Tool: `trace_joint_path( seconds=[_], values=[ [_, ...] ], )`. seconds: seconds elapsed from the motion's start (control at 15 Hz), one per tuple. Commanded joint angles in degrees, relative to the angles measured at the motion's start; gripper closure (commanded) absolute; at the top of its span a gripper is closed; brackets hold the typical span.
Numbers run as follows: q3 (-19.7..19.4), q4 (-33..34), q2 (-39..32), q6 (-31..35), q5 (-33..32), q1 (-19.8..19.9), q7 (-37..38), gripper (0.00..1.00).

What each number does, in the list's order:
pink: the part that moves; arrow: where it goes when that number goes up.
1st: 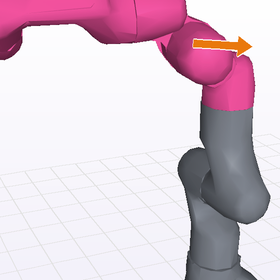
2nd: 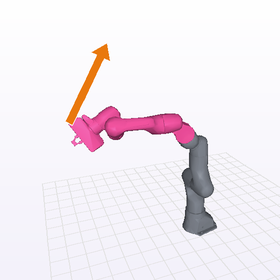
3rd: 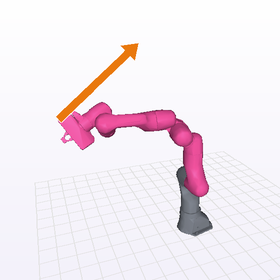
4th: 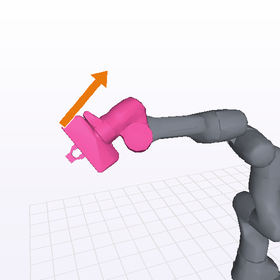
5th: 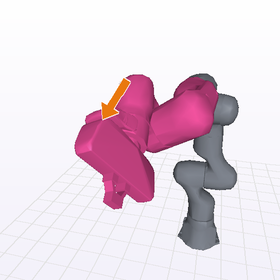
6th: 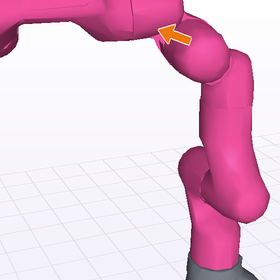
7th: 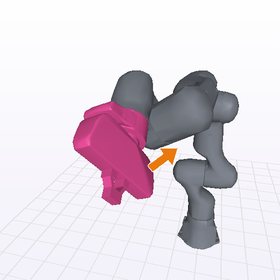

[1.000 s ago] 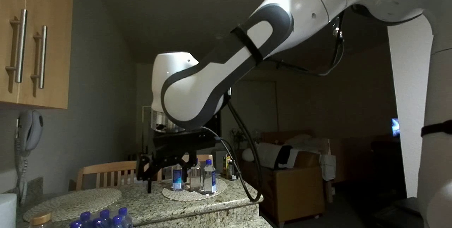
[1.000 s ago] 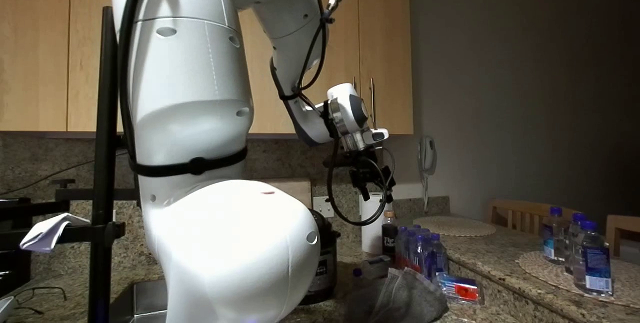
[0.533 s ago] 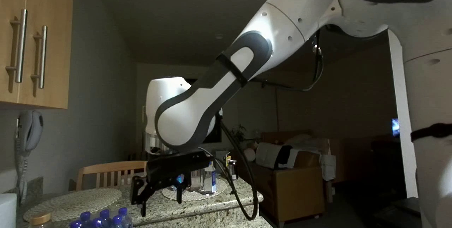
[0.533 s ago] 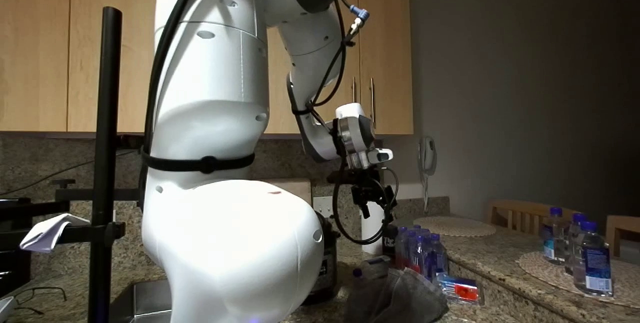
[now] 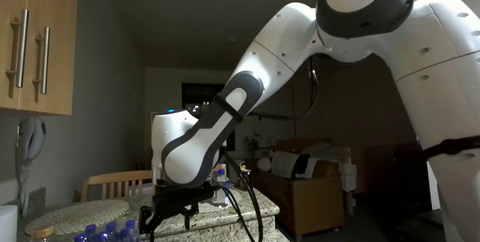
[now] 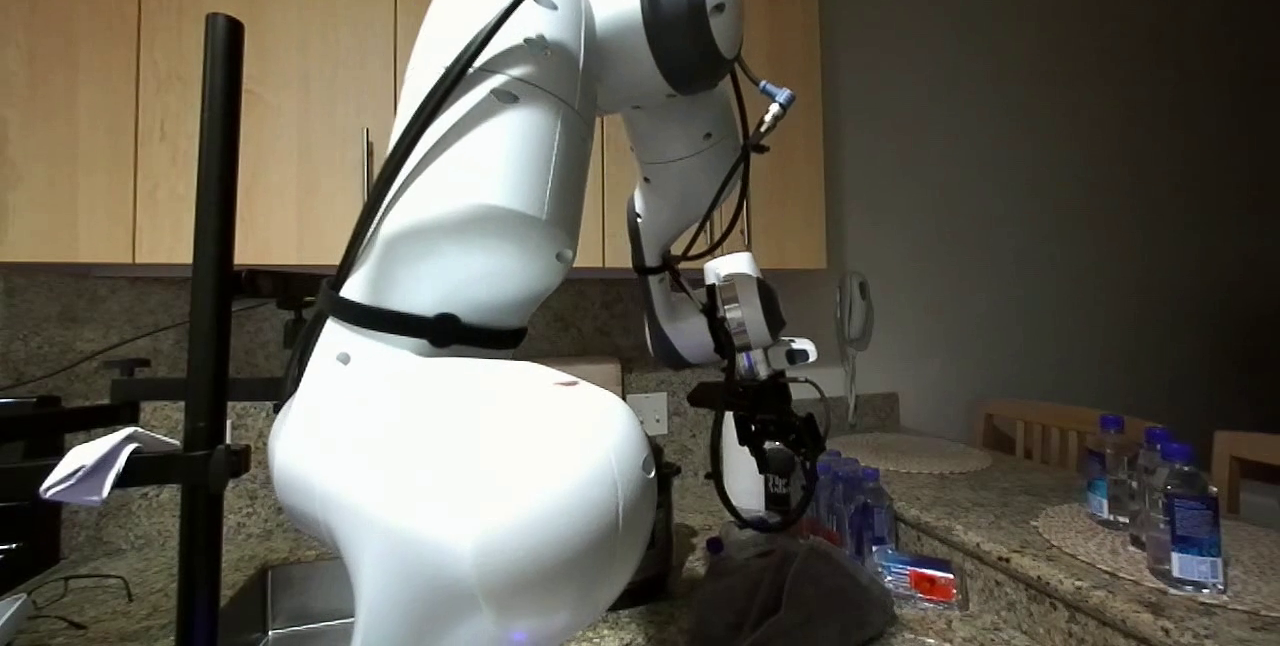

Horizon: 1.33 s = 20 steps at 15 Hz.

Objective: Move the grey towel to the right.

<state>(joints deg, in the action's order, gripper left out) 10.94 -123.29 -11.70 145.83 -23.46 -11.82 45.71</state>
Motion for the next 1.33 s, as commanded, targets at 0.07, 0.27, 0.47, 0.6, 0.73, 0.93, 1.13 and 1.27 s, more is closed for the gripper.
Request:
trace_joint_path(
  seconds=[0.07,0.27,0.47,0.6,0.73,0.93,1.13,1.27],
  values=[
    [-3.57,1.47,-2.03,0.09,0.26,-3.47,0.38,0.0],
    [-3.82,1.57,-2.17,0.08,0.25,-3.71,0.41,0.0],
    [-4.26,1.68,-3.07,0.01,0.36,-4.05,0.47,0.0],
    [-4.24,1.23,-3.49,-0.32,1.96,-4.22,-0.24,0.0],
    [-4.15,0.86,-4.18,0.08,3.05,-4.37,-0.84,0.0],
    [-5.93,0.94,-6.71,3.31,-0.12,-5.86,2.59,0.0],
    [-8.42,1.48,-9.29,5.67,-1.66,-7.83,4.14,0.0],
    [-10.76,2.0,-11.01,8.15,-2.97,-9.72,5.54,0.0]
  ],
)
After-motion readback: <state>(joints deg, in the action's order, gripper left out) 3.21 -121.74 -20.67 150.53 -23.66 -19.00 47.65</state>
